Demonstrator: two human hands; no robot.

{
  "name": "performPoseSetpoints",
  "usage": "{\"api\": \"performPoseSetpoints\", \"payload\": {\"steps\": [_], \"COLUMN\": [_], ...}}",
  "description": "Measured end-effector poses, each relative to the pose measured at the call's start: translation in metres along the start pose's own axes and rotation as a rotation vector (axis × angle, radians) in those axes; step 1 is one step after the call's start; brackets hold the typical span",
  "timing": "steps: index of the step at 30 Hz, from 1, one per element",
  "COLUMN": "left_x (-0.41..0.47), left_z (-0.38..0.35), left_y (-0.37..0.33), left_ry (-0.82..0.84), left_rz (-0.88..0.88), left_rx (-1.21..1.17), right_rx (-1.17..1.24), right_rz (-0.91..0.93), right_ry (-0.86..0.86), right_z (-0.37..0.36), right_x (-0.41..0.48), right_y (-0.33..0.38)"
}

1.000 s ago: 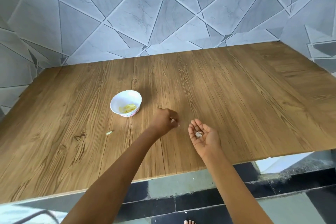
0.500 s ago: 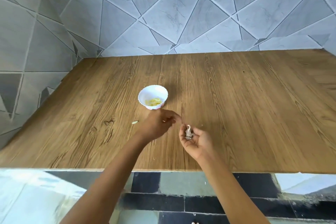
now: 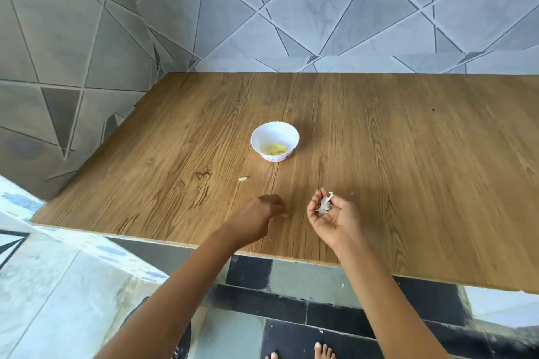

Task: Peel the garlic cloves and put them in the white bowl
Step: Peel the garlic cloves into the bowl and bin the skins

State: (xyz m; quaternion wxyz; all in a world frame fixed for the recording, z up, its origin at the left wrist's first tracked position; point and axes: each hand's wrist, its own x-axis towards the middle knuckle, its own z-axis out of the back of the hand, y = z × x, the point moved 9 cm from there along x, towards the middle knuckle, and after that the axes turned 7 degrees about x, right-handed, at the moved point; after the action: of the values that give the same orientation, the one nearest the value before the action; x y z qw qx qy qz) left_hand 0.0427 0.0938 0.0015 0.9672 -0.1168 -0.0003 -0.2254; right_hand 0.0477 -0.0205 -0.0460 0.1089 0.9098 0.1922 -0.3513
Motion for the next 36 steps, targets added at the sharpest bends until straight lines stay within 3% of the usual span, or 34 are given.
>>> {"api": "performPoseSetpoints", "payload": {"steps": [9,16,20,22,32,36], "left_x": [-0.024,0.013,0.040,0.049,0.040,0.016], "left_z": [0.007,0.003,0.018,0.020,0.002,0.004], "left_y": [-0.010,-0.006,0.014,0.018,-0.016,-0.015], "left_ry": [0.068,0.111,-0.046,-0.037,0.141,0.174], "left_rz": [-0.004,0.082,0.155,0.171,-0.085,-0.108], "left_rx": [-0.046,0.004,-0.184,-0.177,-0.024,-0.035], "right_rx": [-0.025,-0.024,-0.004,0.002,0.027,0.021], "right_rz": [0.008,0.018,0.039,0.051,0.081,0.066], "right_ry": [0.021,0.004,-0.010,-0.012,0.000,0.009], "right_z": [-0.006,0.001,0.007,0.010,0.011,0.007], "right_x": [-0.001,-0.006,-0.009,-0.010,-0.012,-0.009], "right_y": [-0.006,-0.002,0.006,0.011,0.020,0.012]}}
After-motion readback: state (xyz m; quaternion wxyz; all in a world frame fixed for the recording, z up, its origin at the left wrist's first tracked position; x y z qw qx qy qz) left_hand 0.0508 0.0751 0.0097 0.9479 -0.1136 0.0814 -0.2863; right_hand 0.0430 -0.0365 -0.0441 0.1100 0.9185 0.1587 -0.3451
